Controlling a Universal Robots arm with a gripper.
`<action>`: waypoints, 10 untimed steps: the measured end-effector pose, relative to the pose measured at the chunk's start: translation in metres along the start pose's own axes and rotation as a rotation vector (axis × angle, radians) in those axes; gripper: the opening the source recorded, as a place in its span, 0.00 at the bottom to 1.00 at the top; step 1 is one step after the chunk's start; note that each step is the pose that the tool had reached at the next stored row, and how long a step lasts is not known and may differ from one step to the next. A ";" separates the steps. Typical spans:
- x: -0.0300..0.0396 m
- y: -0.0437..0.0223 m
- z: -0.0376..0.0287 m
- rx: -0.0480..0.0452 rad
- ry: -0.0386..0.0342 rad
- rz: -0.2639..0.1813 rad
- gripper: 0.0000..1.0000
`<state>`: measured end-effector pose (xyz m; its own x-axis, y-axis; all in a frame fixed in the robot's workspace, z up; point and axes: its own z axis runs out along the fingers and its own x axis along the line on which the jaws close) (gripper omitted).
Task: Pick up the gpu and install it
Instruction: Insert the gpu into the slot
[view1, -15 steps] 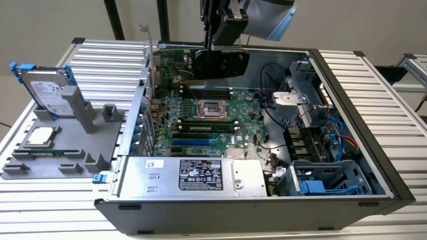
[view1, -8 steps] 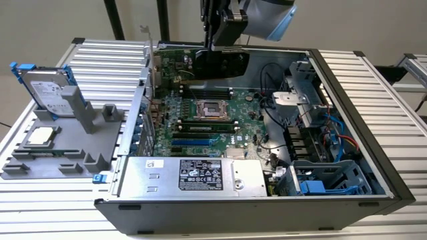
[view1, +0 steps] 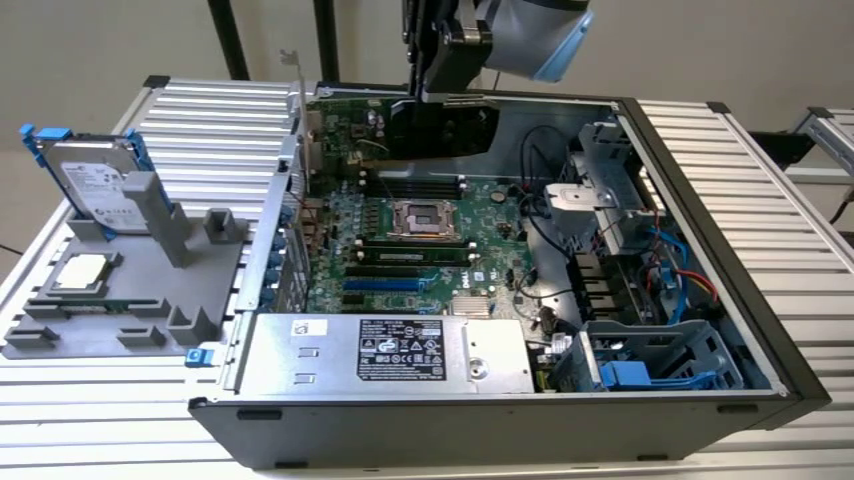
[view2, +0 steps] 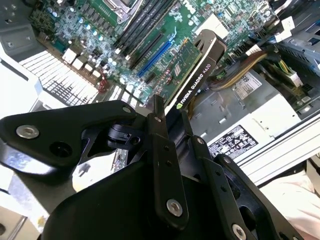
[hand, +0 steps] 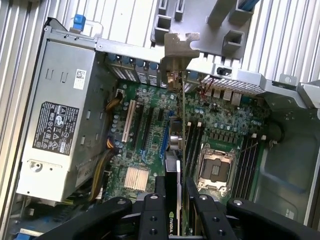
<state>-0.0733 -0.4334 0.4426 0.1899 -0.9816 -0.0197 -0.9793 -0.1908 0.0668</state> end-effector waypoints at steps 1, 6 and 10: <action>0.0000 -0.0001 0.0000 0.0001 0.0000 0.000 0.00; 0.0000 0.0000 0.0001 0.0006 -0.0018 0.026 0.00; 0.0000 -0.0001 0.0007 0.0009 -0.0031 0.048 0.00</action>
<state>-0.0732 -0.4334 0.4419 0.1421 -0.9897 -0.0196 -0.9874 -0.1431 0.0669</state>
